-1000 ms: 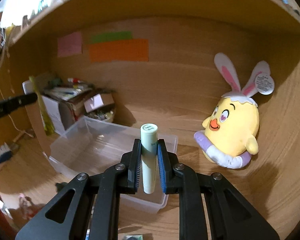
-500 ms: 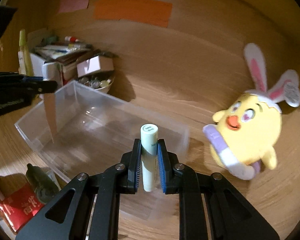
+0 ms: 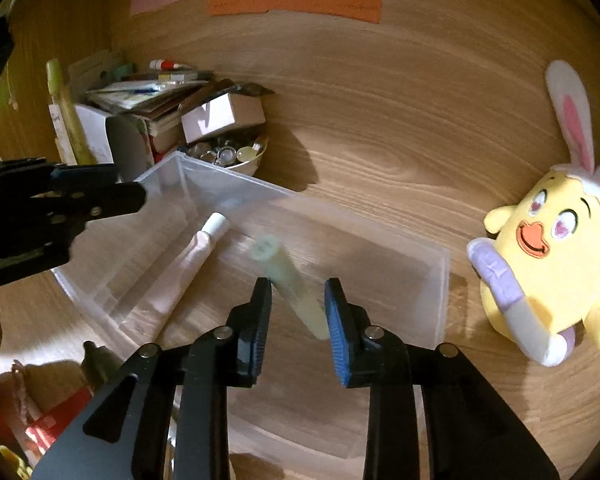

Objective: Organize objects
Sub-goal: 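Grasp pink tube with left tool while right tool grasps mint-green stick, drop both in box, then grasp teal tape roll with right tool while left tool grasps pink rope bracelet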

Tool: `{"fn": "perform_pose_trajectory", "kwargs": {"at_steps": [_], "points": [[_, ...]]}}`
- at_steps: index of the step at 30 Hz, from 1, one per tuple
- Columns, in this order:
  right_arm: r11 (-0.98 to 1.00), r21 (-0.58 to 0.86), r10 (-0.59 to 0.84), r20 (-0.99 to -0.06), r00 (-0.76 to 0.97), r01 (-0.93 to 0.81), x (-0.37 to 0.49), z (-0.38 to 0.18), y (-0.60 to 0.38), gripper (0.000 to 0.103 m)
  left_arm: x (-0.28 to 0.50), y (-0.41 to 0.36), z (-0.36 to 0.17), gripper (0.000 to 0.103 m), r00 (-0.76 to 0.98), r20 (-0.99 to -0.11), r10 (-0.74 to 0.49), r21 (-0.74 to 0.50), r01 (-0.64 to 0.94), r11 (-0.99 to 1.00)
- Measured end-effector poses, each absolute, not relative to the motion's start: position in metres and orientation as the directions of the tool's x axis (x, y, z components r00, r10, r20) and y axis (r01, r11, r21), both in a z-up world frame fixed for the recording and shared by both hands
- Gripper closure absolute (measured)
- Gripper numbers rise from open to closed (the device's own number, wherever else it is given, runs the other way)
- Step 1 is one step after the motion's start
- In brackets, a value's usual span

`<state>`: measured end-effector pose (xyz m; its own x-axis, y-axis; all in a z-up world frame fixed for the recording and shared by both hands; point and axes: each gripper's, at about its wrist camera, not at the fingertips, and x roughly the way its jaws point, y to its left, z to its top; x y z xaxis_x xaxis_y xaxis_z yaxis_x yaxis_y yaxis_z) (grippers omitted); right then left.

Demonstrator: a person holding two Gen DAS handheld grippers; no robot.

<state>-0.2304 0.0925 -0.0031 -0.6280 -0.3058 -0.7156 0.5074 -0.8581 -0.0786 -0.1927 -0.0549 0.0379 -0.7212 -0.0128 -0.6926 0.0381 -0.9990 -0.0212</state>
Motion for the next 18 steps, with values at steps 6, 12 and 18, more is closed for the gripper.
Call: {"fn": "perform_pose_trajectory", "kwargs": {"at_steps": [6, 12, 18], "points": [[-0.866, -0.038, -0.337, -0.691, -0.640, 0.498, -0.212, 0.014, 0.113, 0.066, -0.154, -0.059, 0.053, 0.034, -0.754, -0.657, -0.006, -0.025, 0.030, -0.999], [-0.875, -0.010, -0.364, -0.644, -0.673, 0.483, -0.179, 0.031, 0.139, 0.046, -0.106, -0.065, 0.059, 0.017, -0.776, -0.631, -0.014, -0.027, 0.040, -0.999], [-0.887, 0.004, -0.372, -0.599, -0.709, 0.462, -0.136, 0.033, 0.160, 0.030, -0.061, -0.069, 0.041, 0.014, -0.762, -0.647, -0.027, -0.029, 0.060, -0.998]]}}
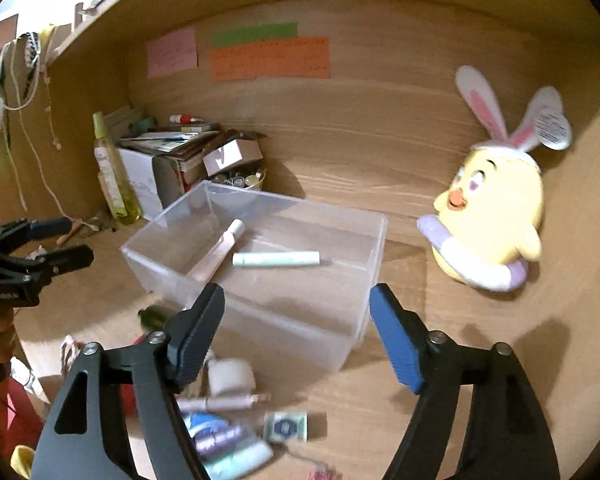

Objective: Organize objects
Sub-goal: 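Grasp teal tape roll with right tool while left tool grasps pink rope bracelet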

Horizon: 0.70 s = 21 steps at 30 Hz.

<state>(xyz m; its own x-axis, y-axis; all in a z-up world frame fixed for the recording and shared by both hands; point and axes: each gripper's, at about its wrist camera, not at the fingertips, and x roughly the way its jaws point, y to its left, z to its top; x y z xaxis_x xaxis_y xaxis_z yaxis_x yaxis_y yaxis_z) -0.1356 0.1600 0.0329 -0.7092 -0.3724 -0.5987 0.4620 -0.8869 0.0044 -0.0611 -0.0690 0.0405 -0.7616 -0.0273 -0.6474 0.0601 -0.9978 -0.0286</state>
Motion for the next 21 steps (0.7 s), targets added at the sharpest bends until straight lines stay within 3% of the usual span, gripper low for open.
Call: {"fn": "perform_pose_trajectory", "kwargs": {"at_steps": [6, 15, 17, 19, 21], "points": [[-0.892, 0.033, -0.379, -0.595, -0.709, 0.450, -0.098, 0.021, 0.177, 0.024, -0.030, -0.071, 0.019, 0.010, -0.729, -0.684, -0.005, -0.062, 0.065, -0.996], [-0.916, 0.016, -0.321, -0.630, -0.707, 0.402, -0.061, -0.011, 0.191, 0.023, 0.010, -0.087, -0.011, 0.010, -0.706, -0.707, -0.044, -0.055, 0.117, -0.992], [-0.922, 0.021, -0.308, -0.644, -0.700, 0.387, -0.056, -0.019, 0.196, 0.023, 0.018, -0.093, -0.017, 0.014, -0.703, -0.710, -0.040, -0.070, 0.127, -0.989], [-0.925, 0.030, -0.303, -0.658, -0.689, 0.378, -0.054, -0.024, 0.200, 0.023, 0.023, -0.098, -0.022, 0.026, -0.694, -0.719, -0.033, -0.082, 0.133, -0.988], [-0.929, 0.039, -0.295, -0.677, -0.674, 0.368, -0.054, -0.031, 0.205, 0.023, 0.028, -0.102, -0.029, 0.030, -0.681, -0.732, -0.026, -0.092, 0.136, -0.986]]}}
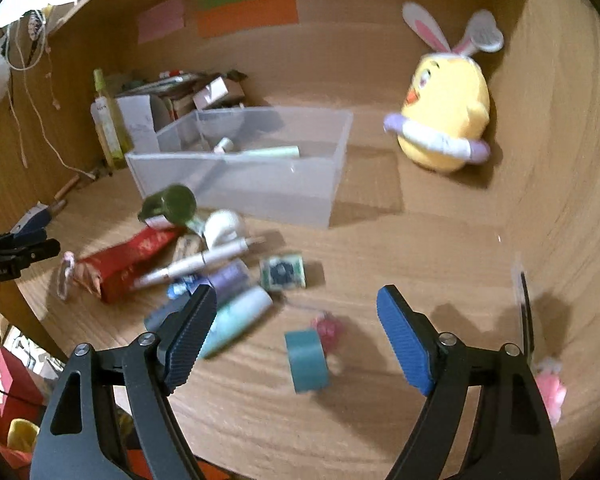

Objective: Organize objects
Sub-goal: 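Grasp teal tape roll with right tool while left tool grasps pink rope bracelet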

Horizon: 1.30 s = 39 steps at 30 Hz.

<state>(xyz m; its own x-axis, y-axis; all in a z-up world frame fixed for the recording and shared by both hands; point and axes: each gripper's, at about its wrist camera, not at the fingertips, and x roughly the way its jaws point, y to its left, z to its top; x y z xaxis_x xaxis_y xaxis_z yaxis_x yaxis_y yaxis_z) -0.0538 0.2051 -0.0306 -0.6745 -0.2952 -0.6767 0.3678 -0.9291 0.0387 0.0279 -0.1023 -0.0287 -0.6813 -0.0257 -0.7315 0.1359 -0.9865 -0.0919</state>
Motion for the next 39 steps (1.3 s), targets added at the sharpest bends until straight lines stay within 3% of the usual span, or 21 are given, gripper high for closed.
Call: {"fn": "perform_pose_trajectory", "kwargs": {"at_steps": [9, 11, 16, 21, 26, 27, 30, 39], "points": [[-0.931, 0.089, -0.303, -0.730, -0.612, 0.355, -0.052, -0.053, 0.214, 0.026, 0.025, -0.112, -0.053, 0.045, -0.636, -0.771, -0.037, -0.087, 0.162, -0.983], [-0.930, 0.099, -0.308, -0.736, -0.603, 0.354, -0.051, -0.055, 0.215, 0.035, 0.022, -0.115, -0.055, 0.047, -0.636, -0.771, -0.042, -0.087, 0.171, -0.982], [-0.924, 0.095, -0.310, -0.752, -0.582, 0.370, -0.050, -0.060, 0.212, 0.069, 0.015, -0.117, -0.057, 0.058, -0.643, -0.764, -0.053, -0.073, 0.168, -0.983], [-0.917, 0.107, -0.327, -0.754, -0.569, 0.385, -0.050, -0.064, 0.209, 0.086, 0.005, -0.112, -0.057, 0.059, -0.648, -0.761, -0.043, -0.068, 0.145, -0.987], [-0.916, 0.102, -0.330, -0.740, -0.585, 0.388, -0.049, -0.059, 0.210, 0.087, -0.011, -0.111, -0.056, 0.059, -0.638, -0.770, -0.004, -0.089, 0.114, -0.990], [-0.916, 0.101, -0.331, -0.737, -0.590, 0.387, -0.049, -0.058, 0.210, 0.087, -0.014, -0.110, -0.055, 0.063, -0.637, -0.771, -0.003, -0.088, 0.111, -0.990], [-0.917, 0.097, -0.332, -0.723, -0.606, 0.387, -0.049, -0.053, 0.211, 0.087, -0.024, -0.107, -0.055, 0.098, -0.627, -0.778, -0.022, -0.057, 0.106, -0.993], [-0.911, 0.112, -0.361, -0.683, -0.635, 0.397, -0.058, -0.038, 0.206, 0.087, -0.031, -0.112, -0.041, 0.100, -0.661, -0.750, -0.024, -0.082, 0.130, -0.988]]}}
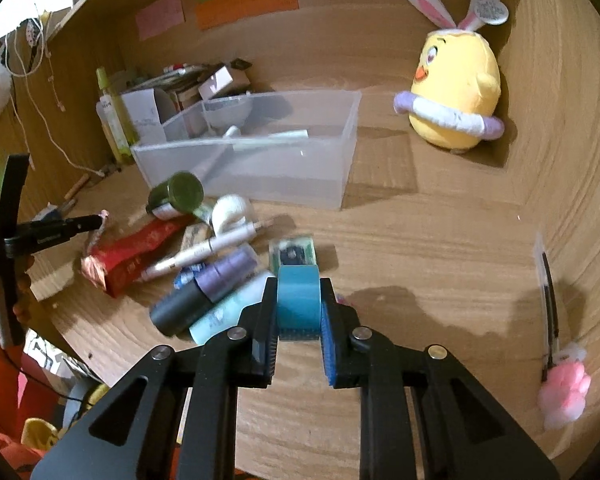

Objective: Organize objects
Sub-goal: 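Grasp teal tape roll with right tool while left tool grasps pink rope bracelet, then carry bracelet into box with left tool while right tool drops teal tape in box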

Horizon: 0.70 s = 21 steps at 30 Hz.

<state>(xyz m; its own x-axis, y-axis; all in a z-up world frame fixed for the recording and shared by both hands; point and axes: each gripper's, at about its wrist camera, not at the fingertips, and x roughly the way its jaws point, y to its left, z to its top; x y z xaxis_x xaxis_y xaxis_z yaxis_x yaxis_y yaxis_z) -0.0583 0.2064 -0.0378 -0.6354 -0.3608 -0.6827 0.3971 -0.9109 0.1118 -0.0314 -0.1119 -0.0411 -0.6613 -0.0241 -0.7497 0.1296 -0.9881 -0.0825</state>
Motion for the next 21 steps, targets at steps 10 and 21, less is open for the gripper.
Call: {"fn": "perform_pose_trajectory", "kwargs": {"at_steps": [10, 21], "points": [[-0.901, 0.124, -0.400, -0.611, -0.683, 0.416, -0.082, -0.011, 0.194, 0.087, -0.026, -0.100, 0.017, 0.100, -0.770, -0.638, -0.027, -0.075, 0.097, -0.993], [-0.887, 0.124, -0.438, -0.534, -0.723, 0.445, -0.126, 0.027, 0.175, 0.087, -0.063, -0.075, 0.054, 0.100, -0.829, -0.558, 0.037, -0.104, 0.026, -0.994]]}}
